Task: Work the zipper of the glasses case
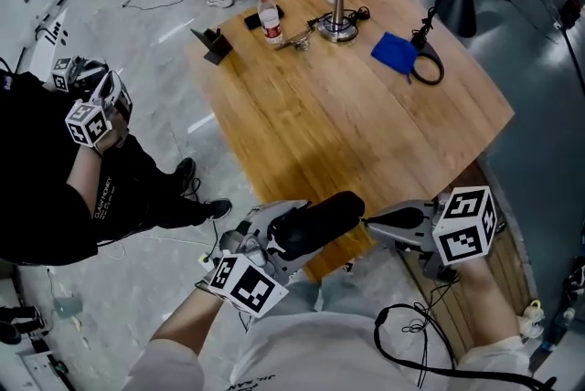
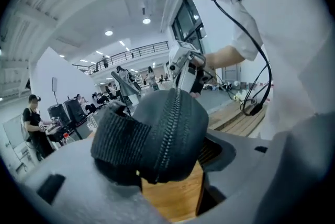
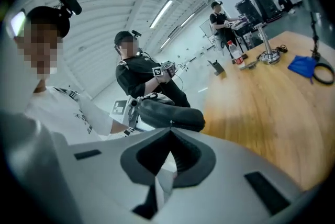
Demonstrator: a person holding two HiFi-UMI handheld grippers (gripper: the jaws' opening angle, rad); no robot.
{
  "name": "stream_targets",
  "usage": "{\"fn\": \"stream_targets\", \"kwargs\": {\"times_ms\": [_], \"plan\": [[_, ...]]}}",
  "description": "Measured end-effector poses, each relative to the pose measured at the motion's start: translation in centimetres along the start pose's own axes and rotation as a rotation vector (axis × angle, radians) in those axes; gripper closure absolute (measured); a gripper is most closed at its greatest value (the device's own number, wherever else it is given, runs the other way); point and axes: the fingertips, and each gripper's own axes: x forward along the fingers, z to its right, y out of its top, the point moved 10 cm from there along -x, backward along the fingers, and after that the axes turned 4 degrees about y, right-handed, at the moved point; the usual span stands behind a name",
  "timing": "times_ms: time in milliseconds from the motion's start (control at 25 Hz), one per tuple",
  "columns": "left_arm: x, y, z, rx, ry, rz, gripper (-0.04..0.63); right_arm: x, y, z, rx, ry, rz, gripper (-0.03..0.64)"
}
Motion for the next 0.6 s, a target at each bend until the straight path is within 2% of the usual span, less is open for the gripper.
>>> {"fn": "stream_targets", "kwargs": {"times_ms": [80, 160, 320, 400, 480, 600], "plan": [[0.0, -0.7, 0.1, 0.058, 0.023, -0.037, 0.313, 0.3, -0.4, 0.0, 0.013, -0.023, -0.003, 0.618], [-0.2, -1.4, 0.1, 0.073, 0.031, -0.054, 0.313, 0.4, -0.9, 0.1, 0.037, -0.021, 0.004, 0.618], [-0.3, -3.4, 0.1, 0.089, 0.039, -0.112, 0.313, -0.1, -1.5, 0.6, 0.141, 0.047, 0.124, 0.617], [0.1, -4.0, 0.4, 0.102, 0.030, -0.158, 0.307, 0.1, -1.7, 0.9, 0.172, 0.050, 0.176, 0.618], [0.5, -4.7, 0.7, 0.105, 0.016, -0.200, 0.296, 0.2, -1.8, 1.1, 0.184, 0.040, 0.208, 0.617], [0.5, -5.7, 0.4, 0.064, 0.012, -0.242, 0.261, -0.1, -1.7, 1.2, 0.203, 0.057, 0.261, 0.617]]}}
